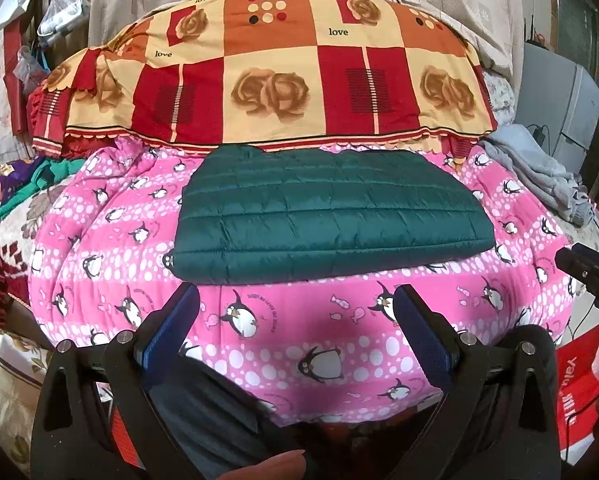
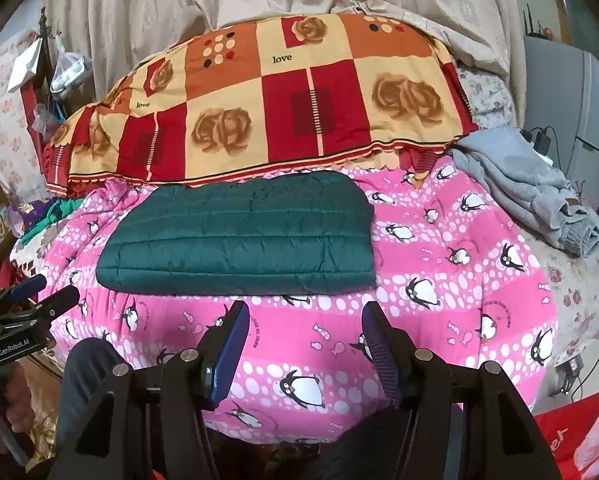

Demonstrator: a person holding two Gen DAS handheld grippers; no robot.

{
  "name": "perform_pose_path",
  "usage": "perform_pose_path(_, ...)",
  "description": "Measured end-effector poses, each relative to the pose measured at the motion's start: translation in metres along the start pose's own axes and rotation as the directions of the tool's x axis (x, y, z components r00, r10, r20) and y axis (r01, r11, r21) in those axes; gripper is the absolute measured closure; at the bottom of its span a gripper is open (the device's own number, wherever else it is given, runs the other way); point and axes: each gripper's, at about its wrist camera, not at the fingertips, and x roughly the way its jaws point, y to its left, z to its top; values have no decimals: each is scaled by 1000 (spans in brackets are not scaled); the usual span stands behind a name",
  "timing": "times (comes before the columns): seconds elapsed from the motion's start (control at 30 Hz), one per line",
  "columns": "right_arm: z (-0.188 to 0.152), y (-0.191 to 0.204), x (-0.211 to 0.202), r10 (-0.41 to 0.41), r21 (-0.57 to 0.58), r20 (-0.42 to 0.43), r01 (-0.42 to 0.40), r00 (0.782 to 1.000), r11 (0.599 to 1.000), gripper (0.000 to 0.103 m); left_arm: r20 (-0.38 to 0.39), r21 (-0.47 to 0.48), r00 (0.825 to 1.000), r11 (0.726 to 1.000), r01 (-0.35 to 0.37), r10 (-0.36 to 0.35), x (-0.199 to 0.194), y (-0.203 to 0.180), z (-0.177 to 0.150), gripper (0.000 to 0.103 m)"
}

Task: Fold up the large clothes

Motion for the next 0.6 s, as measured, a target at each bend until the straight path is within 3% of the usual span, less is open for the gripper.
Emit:
perform_pose_path(0.47,0,8,-1,6,-16,7,-6,1000,1000,47,19,4,999,999,32,-32,-2,-2,-1,6)
perform_pose_path(0.6,0,9,-1,8,-19,5,-8,1000,1000,47,48,32,999,999,6,-8,-7,-5,-2,6)
